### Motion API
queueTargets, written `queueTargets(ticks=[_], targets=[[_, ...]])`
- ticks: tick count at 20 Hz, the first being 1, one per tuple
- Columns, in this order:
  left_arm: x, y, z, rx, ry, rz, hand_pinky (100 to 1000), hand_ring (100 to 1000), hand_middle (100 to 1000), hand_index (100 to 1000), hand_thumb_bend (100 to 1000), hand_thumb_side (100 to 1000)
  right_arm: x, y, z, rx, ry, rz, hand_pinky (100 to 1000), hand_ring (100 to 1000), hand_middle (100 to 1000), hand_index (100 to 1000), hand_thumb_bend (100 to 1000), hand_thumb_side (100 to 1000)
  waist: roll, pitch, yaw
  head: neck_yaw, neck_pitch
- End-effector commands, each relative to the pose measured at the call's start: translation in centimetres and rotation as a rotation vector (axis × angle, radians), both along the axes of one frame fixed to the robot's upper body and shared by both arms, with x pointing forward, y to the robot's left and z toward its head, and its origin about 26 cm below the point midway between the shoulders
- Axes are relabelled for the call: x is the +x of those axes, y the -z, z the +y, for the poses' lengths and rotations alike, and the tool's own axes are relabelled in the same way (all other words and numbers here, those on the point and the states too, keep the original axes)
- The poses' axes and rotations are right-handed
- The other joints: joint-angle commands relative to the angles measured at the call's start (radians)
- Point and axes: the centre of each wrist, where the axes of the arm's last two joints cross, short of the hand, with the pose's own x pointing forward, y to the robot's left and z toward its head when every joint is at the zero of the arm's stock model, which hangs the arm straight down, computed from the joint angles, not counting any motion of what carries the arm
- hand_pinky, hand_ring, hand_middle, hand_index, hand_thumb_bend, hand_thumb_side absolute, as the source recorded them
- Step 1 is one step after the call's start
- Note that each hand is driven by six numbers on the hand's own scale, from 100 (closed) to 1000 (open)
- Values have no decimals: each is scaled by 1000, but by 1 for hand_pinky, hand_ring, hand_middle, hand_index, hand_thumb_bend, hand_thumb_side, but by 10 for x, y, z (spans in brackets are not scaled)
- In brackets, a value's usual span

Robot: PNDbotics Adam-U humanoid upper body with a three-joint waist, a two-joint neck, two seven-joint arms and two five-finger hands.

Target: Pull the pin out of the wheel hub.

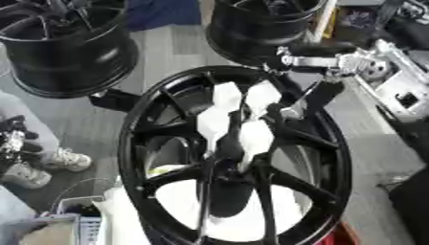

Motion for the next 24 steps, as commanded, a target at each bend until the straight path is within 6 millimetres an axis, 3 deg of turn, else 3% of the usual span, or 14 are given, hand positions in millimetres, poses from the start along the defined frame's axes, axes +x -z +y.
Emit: queueTargets(ticks=[1,5,10,15,19,24], targets=[[2,-6,0,14,15,-17,573,570,593,869,100,561,1,-30,-15,64,47,-66,385,239,371,460,100,216,0,-15,-3,5,5],[2,-6,0,16,19,-13,573,571,593,869,100,564,6,-47,-27,152,90,-114,378,233,367,456,100,239,-5,-16,-6,8,5],[2,-6,2,19,15,-9,574,571,594,868,100,564,2,-62,-47,221,135,-167,381,235,369,458,100,203,-14,-17,-14,10,5],[1,-6,5,22,0,-9,575,571,596,868,100,565,-18,-63,-87,257,228,-195,389,241,374,464,100,196,-23,-18,-25,21,5],[0,-6,8,20,-23,-14,575,571,596,868,100,564,-46,-48,-126,336,349,-228,396,248,377,468,100,209,-25,-15,-37,28,5],[0,-8,11,18,-47,-23,575,571,595,867,100,563,-80,-2,-164,547,567,-296,401,255,379,471,100,214,-19,-12,-55,48,5]])
